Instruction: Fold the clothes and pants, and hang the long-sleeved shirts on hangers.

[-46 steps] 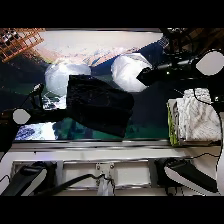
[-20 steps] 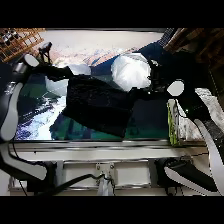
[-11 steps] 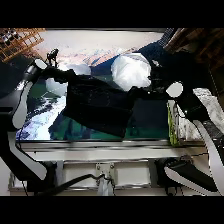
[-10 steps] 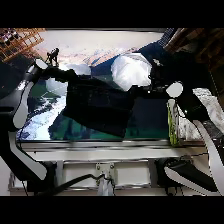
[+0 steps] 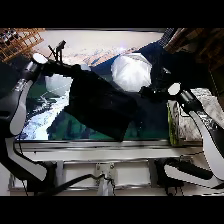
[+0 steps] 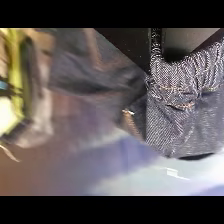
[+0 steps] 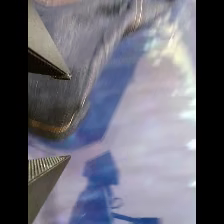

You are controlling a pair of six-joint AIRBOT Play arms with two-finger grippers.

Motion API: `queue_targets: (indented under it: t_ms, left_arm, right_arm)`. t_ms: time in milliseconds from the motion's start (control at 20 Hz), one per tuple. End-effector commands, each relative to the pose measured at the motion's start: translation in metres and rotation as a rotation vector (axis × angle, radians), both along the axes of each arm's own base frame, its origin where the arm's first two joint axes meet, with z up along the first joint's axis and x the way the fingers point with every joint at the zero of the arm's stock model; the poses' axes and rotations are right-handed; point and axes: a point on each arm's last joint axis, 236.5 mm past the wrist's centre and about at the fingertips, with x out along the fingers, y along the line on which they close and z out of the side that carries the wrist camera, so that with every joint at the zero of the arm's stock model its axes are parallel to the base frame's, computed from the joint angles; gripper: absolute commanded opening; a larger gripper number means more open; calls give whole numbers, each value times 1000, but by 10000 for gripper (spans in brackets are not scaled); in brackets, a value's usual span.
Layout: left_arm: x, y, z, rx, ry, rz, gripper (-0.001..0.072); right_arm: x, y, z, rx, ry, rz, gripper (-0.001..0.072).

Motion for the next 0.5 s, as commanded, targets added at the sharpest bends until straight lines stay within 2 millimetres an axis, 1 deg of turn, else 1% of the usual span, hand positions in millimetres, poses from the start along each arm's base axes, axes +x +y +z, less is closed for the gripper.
queue_targets:
  t_ms: [0, 50, 100, 200, 300, 400, 450]
  left_arm:
    - [-24, -10, 49, -42, -37, -68, 30]
    - [-25, -11, 56, -49, -48, -71, 30]
    - [-27, -12, 62, -55, -56, -73, 30]
    - [-31, -15, 69, -65, -58, -85, 30]
    - [-36, -19, 73, -79, -54, -98, 30]
    - [-37, -23, 82, -114, -55, -98, 30]
    - [-38, -27, 89, -143, -57, -99, 30]
  right_arm:
    - [-11, -5, -20, 33, 72, -4, 623]
    - [-12, -1, -21, 48, 73, 3, 659]
    - [-13, 4, -23, 68, 74, 17, 659]
    - [-6, 20, -23, 138, 52, 43, 661]
    - [2, 42, -21, 245, 34, 45, 664]
    - [2, 60, -34, 284, 64, 46, 670]
    - [1, 71, -43, 279, 79, 65, 667]
